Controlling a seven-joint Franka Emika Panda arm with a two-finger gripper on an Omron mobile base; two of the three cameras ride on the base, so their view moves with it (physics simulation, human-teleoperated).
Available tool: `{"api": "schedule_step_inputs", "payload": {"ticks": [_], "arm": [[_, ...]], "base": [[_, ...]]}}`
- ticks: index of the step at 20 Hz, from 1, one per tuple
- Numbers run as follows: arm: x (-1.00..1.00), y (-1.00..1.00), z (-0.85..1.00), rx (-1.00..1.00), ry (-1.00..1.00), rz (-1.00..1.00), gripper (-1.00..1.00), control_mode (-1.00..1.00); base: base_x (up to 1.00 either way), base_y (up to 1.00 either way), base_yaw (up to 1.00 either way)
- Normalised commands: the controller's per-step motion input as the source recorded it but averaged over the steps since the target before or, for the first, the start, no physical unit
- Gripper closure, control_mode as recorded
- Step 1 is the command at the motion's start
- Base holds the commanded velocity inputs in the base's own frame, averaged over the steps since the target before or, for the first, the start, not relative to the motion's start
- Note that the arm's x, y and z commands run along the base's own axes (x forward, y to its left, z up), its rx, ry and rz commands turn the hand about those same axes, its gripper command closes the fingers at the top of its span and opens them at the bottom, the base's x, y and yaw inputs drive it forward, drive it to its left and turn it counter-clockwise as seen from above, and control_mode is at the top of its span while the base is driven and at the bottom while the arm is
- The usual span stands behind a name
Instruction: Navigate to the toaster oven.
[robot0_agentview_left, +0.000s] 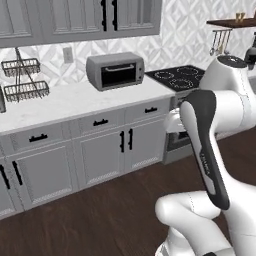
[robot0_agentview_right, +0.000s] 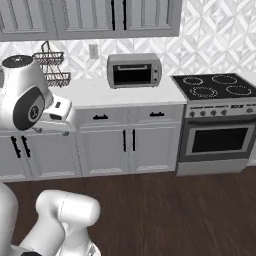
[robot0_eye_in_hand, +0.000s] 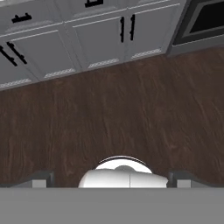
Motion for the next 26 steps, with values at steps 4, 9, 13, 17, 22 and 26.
{"api": "schedule_step_inputs", "payload": {"ticks": [4, 9, 13, 17, 22, 26], "arm": [[0.00, 0.00, 0.00, 0.00, 0.00, 0.00, -1.00, 1.00], [0.00, 0.00, 0.00, 0.00, 0.00, 0.00, -1.00, 1.00], [0.00, 0.00, 0.00, 0.00, 0.00, 0.00, -1.00, 1.00], [0.00, 0.00, 0.00, 0.00, 0.00, 0.00, -1.00, 1.00], [0.00, 0.00, 0.00, 0.00, 0.00, 0.00, -1.00, 1.00], [0.00, 0.00, 0.00, 0.00, 0.00, 0.00, -1.00, 1.00]], "base": [[0.96, -0.53, 0.12], [0.97, -0.37, 0.12], [0.83, -0.25, 0.16], [0.75, -0.08, 0.20], [0.78, -0.34, 0.23], [0.84, -0.50, 0.19]]}}
